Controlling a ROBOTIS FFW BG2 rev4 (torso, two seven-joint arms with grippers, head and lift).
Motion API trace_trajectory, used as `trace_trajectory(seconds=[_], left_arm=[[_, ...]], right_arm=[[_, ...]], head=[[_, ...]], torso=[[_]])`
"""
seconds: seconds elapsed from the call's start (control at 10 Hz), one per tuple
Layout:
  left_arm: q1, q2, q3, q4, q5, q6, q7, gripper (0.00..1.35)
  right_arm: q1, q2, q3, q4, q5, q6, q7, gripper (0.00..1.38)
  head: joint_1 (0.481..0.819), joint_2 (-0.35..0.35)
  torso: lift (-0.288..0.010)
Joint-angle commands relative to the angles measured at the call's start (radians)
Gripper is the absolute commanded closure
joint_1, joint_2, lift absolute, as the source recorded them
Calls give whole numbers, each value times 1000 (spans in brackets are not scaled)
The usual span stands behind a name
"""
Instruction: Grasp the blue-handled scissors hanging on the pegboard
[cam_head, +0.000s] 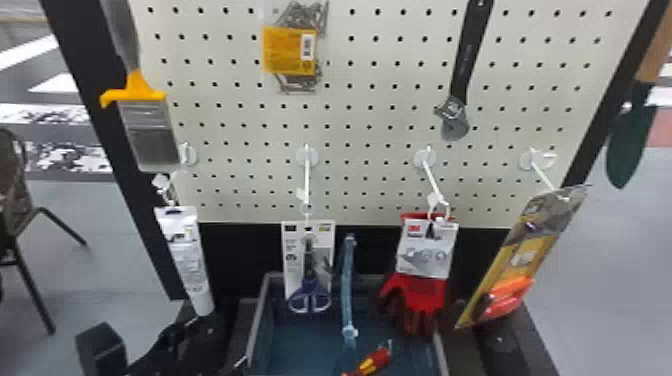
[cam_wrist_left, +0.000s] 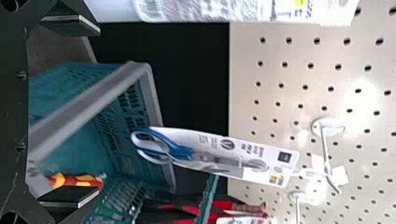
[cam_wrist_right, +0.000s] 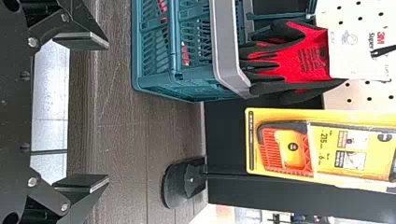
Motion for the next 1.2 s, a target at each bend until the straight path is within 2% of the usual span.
trace_trajectory(seconds=[0.0, 0.4, 0.8, 0.9, 1.1], left_arm=[[-52, 17, -32, 0, 3, 40, -18, 93], [-164, 34, -64, 29, 0, 132, -86, 58], [-259, 53, -128, 61, 65, 158, -113, 59], [-282, 56, -148, 115, 111, 162, -127, 59], [-323, 59, -170, 157, 129, 165, -144, 59]], right_arm=[[0, 2, 0, 0, 0, 0, 0, 272], [-2, 5, 0, 5, 4, 0, 0, 272], [-9, 6, 0, 10, 5, 0, 9, 272], [-9, 6, 0, 12, 5, 0, 9, 272], [-9, 6, 0, 12, 5, 0, 12, 272]], head=[[549, 0], [549, 0], [549, 0], [549, 0], [549, 0]], torso=[[-100], [-100], [-100], [-100], [-100]])
